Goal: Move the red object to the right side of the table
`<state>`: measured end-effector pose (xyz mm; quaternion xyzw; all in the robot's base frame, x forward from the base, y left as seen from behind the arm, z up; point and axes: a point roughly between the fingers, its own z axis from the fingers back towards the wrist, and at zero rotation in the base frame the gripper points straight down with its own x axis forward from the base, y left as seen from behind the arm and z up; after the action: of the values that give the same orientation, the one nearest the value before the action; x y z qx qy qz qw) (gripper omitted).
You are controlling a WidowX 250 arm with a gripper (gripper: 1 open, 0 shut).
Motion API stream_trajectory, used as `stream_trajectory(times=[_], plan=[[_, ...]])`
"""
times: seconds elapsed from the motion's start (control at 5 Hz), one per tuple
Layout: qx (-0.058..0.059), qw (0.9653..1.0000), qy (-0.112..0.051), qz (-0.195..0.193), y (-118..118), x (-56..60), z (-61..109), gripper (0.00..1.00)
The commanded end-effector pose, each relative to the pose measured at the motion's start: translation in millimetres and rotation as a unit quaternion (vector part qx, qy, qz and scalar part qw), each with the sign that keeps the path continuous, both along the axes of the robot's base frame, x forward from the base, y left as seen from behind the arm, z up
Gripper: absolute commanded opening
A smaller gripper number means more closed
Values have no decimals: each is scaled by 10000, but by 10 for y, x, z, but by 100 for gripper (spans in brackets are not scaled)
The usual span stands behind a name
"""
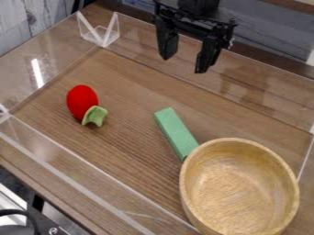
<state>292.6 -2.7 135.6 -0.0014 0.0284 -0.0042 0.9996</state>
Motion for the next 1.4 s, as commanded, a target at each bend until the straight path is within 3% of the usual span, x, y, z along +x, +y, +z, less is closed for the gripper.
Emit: stream_trajectory(times=[0.0,0.2,0.4,0.6,0.8,1.0,1.2], plan=[[-25,9986,129,-503,143,-10,-175,100],[-49,9944,89,-1053,338,-210,-216,100],[31,9886,-88,-1506,615,-441,-209,100],[187,9799,-243,-1971,1070,-539,-147,100],[269,9702,-379,-2378,1499,-632,-144,100],[216,9614,-419,-2711,1792,-742,-357,100],[105,9586,-469,-2808,1878,-776,-612,100]])
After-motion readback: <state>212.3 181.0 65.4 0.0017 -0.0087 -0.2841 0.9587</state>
